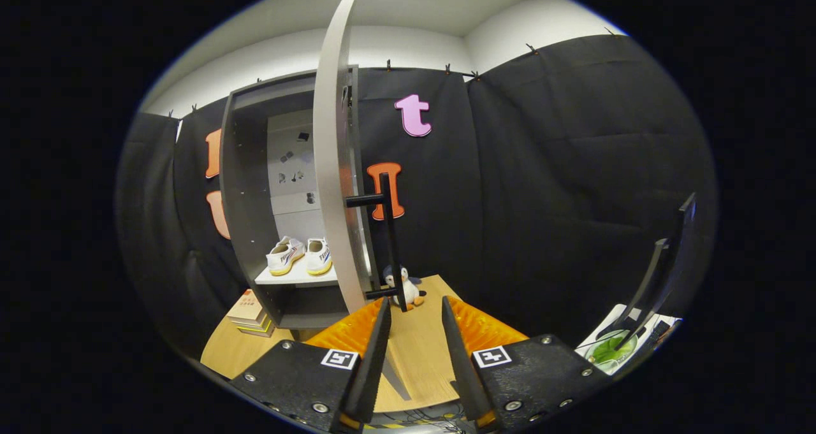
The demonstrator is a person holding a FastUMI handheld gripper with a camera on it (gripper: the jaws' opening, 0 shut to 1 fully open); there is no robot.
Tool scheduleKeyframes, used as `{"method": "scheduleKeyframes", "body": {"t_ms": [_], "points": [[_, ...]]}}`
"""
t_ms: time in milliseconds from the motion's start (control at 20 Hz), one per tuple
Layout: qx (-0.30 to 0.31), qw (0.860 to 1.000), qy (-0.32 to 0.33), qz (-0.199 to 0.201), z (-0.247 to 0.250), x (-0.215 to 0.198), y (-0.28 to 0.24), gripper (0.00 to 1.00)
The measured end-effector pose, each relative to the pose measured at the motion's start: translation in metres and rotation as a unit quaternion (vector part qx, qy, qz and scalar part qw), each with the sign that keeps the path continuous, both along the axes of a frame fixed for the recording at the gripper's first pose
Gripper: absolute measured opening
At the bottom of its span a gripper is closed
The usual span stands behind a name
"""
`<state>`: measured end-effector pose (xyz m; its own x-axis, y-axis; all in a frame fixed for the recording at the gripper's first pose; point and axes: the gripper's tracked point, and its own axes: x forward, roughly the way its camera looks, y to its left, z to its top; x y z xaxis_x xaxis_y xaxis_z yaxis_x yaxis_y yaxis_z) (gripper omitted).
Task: Open the shoe cabinet door, grab the shoes and put them into the shoe cabinet, then close the shoe cabinet door.
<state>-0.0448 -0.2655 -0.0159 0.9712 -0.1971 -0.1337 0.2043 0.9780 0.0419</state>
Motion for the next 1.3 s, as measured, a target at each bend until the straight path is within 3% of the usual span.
{"method": "scheduleKeyframes", "body": {"t_ms": [550, 1100, 1300], "points": [[-0.015, 1.0, 0.005, 0.02, -0.003, 0.007, 0.02, 0.55], [-0.001, 0.989, 0.0, 0.148, -0.007, 0.019, 0.109, 0.55], [0.021, 0.985, -0.004, 0.174, -0.015, 0.035, 0.121, 0.61]]}}
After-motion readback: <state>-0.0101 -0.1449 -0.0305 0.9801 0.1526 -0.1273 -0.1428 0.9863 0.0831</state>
